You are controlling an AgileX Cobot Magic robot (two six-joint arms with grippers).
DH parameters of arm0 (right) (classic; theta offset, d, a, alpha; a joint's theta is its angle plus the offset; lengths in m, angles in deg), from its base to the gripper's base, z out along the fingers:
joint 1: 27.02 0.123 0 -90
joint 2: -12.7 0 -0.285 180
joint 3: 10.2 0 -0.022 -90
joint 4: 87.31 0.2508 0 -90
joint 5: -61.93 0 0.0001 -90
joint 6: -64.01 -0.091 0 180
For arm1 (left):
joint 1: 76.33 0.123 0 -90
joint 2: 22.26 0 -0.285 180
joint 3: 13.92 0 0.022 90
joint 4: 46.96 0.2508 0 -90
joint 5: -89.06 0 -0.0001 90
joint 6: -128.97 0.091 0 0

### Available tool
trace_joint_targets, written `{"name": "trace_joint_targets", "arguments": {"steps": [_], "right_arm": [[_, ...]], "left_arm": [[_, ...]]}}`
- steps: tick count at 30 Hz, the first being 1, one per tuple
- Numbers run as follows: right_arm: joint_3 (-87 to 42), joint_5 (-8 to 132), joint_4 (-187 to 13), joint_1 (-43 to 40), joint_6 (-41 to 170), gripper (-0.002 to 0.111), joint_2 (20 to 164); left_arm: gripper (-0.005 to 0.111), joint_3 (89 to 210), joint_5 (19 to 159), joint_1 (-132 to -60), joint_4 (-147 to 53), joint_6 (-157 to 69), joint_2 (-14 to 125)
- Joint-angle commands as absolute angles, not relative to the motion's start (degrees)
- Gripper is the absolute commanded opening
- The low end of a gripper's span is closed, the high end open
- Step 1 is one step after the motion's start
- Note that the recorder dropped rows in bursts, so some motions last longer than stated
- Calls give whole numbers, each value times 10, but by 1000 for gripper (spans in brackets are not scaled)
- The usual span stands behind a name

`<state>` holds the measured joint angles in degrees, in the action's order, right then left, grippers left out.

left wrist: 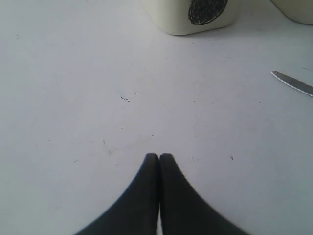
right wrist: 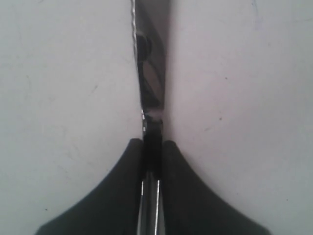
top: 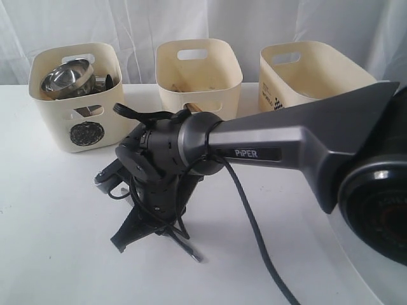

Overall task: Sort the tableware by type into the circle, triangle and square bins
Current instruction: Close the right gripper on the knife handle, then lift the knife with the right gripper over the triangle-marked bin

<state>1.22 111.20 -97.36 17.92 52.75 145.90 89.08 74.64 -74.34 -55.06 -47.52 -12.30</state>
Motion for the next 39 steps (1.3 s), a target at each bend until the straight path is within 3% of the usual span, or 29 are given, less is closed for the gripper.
{"name": "trace_joint_targets", "arguments": {"steps": [1,18,25,30,39], "right_arm": [[-2,1118,-952,176,535,0,1468],[-2,1107,-998,176,535,0,1383],[-2,1004,-1284,169,330,0,1296],[-2,984,-1305,122,330,0,1254],[-1,784,-1307,22,278,0,1229]], "left_arm": [[0,889,745,-741,-559,-475,-122],[0,889,745,-741,-559,-475,-122],[0,889,745,-741,-559,-475,-122],[0,889,745,-741,-559,-475,-122],[0,889,745,-741,-559,-475,-122]]}}
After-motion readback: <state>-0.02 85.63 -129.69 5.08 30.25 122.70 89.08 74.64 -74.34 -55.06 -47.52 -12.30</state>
